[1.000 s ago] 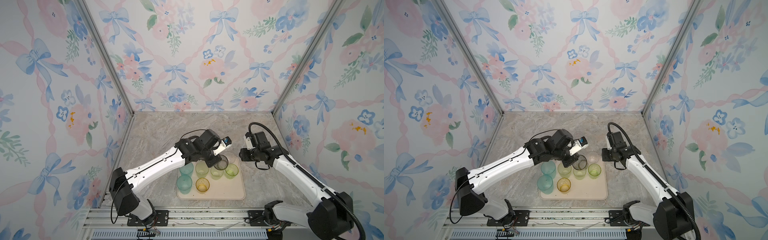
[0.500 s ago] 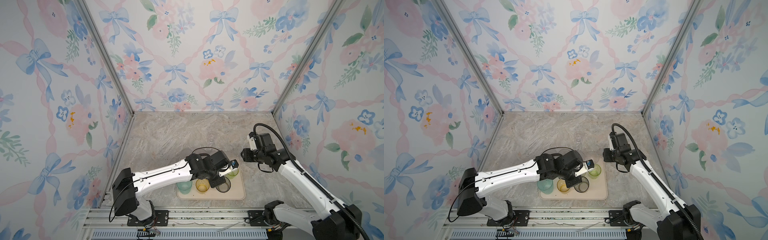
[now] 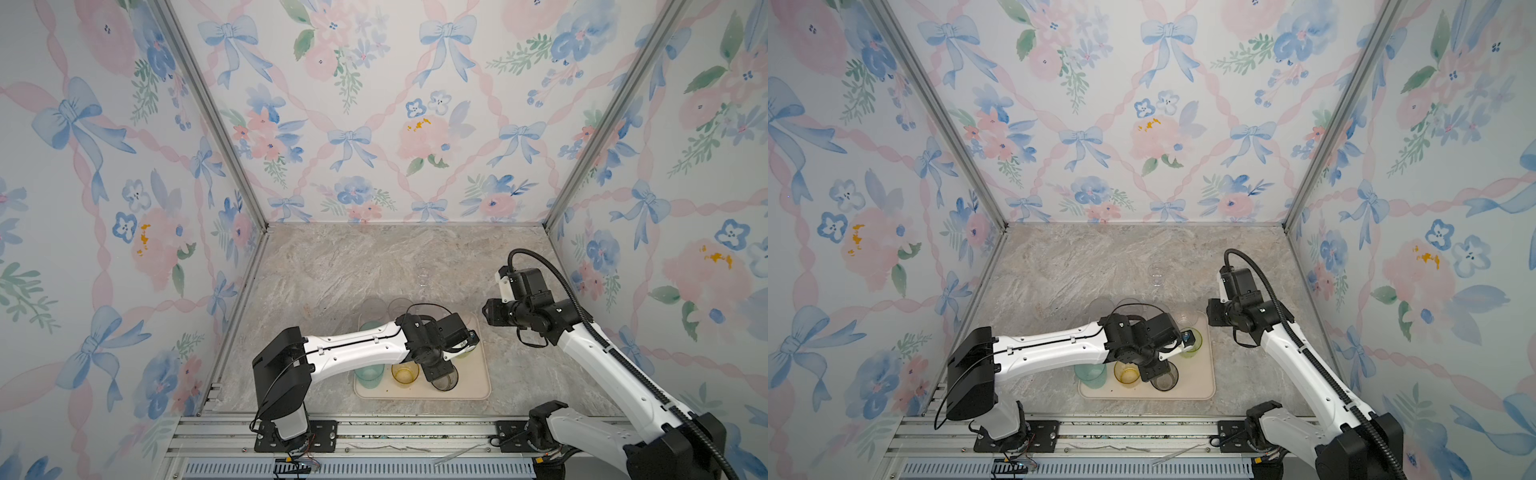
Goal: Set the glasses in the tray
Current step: 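Lower the grey cup onto the tray beside the amber cup and open the left gripper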
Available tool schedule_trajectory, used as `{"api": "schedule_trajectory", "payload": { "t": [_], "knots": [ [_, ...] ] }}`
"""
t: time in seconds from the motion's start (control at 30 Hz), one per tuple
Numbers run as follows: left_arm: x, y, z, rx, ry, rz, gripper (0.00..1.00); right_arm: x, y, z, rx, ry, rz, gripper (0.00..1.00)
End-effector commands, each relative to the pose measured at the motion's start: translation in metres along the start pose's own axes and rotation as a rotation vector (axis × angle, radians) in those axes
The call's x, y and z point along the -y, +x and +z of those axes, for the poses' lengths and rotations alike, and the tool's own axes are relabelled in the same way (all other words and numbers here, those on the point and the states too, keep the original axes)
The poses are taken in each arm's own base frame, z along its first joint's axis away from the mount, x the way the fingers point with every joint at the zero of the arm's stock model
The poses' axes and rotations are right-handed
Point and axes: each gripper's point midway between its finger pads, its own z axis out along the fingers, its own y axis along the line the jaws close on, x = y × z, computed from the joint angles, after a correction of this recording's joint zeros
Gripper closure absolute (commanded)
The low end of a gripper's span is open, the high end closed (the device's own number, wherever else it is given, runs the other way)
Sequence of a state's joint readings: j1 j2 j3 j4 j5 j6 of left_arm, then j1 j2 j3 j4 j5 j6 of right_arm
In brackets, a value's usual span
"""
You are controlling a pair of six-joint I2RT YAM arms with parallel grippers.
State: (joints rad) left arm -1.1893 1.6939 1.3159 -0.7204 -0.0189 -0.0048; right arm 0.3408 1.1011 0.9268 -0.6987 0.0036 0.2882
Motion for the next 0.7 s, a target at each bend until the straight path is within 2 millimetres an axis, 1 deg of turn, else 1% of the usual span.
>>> {"api": "schedule_trajectory", "payload": {
  "t": [0.0, 0.17, 0.5, 0.67],
  "knots": [
    [0.001, 0.010, 0.011, -0.045, -0.004, -0.011, 0.97, 0.005, 0.009, 0.003, -0.025, 0.010, 0.017, 0.51],
    [0.000, 0.014, 0.022, -0.076, -0.009, -0.009, 0.97, 0.006, 0.011, 0.005, -0.031, 0.013, 0.015, 0.51],
    [-0.008, 0.019, 0.033, -0.105, -0.013, -0.017, 0.97, 0.007, 0.014, 0.010, -0.046, 0.020, 0.009, 0.51],
    [-0.010, 0.019, 0.032, -0.105, -0.017, -0.023, 0.87, 0.007, 0.014, 0.012, -0.049, 0.020, 0.007, 0.51]
  ]
}}
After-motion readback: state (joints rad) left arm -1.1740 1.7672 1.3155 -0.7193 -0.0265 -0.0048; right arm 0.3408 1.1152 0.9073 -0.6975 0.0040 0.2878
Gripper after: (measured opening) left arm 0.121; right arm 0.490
